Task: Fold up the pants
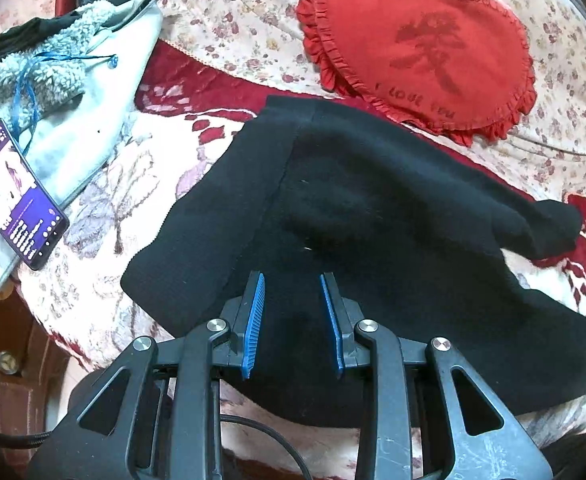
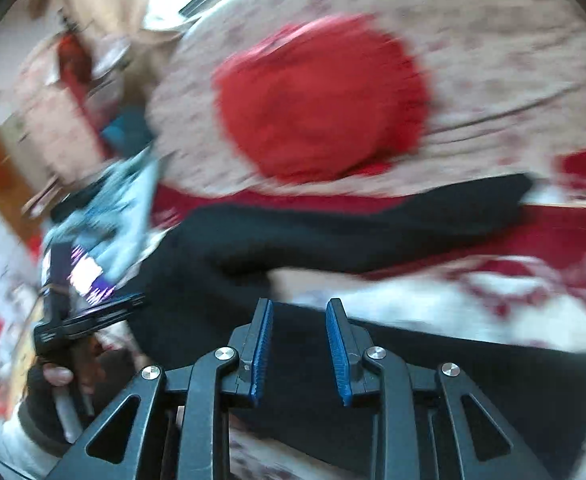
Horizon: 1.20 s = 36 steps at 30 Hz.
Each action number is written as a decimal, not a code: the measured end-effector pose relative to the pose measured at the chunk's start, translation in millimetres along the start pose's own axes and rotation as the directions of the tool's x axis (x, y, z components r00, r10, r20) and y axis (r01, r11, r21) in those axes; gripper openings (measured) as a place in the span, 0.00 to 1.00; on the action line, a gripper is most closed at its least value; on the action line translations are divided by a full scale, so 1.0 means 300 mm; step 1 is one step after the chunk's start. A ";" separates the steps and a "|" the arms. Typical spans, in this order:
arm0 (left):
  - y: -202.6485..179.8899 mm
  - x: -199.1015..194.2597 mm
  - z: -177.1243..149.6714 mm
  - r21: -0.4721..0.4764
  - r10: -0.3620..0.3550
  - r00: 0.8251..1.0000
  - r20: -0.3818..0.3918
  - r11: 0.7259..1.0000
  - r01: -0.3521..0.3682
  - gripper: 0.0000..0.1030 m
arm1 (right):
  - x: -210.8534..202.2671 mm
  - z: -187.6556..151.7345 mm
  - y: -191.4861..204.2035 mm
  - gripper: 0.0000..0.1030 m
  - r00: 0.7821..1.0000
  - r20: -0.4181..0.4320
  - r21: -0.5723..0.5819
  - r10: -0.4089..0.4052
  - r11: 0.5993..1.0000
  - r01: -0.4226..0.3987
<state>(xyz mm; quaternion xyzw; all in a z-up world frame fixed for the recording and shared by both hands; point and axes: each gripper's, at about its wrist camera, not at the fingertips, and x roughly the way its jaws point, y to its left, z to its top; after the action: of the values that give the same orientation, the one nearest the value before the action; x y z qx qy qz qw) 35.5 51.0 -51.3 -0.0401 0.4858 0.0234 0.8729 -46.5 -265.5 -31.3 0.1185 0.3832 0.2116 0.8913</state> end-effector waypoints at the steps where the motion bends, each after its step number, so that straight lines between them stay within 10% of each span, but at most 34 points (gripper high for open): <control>1: 0.004 0.008 0.005 -0.001 0.005 1.000 -0.001 1.000 -0.005 0.26 | 0.062 0.007 0.052 0.25 0.999 -0.025 -0.034 0.037 0.999 -0.037; 9: -0.004 0.056 0.024 0.019 0.023 1.000 -0.015 1.000 -0.022 0.26 | 0.429 0.030 0.164 0.25 0.977 -0.209 -0.095 0.032 0.994 -0.053; 19: 0.006 0.066 0.109 0.025 -0.001 1.000 0.016 1.000 0.001 0.26 | 0.283 0.192 0.151 0.37 0.985 -0.129 -0.163 0.114 0.978 -0.134; 31: 0.022 0.175 0.242 0.062 -0.074 0.997 -0.033 0.995 0.076 0.26 | 0.654 0.392 0.074 0.48 0.962 -0.272 -0.357 0.010 0.928 -0.110; 36: -0.020 0.213 0.262 0.108 -0.062 0.998 -0.032 0.992 0.065 0.46 | 0.779 0.388 0.064 0.47 0.934 -0.357 -0.384 0.014 0.909 -0.160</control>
<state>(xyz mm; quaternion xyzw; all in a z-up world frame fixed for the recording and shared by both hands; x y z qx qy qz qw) 136.2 52.6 -64.2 -0.0082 0.4972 -0.0316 0.8670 177.5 -144.9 -93.0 -0.0913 0.4756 0.3441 0.8044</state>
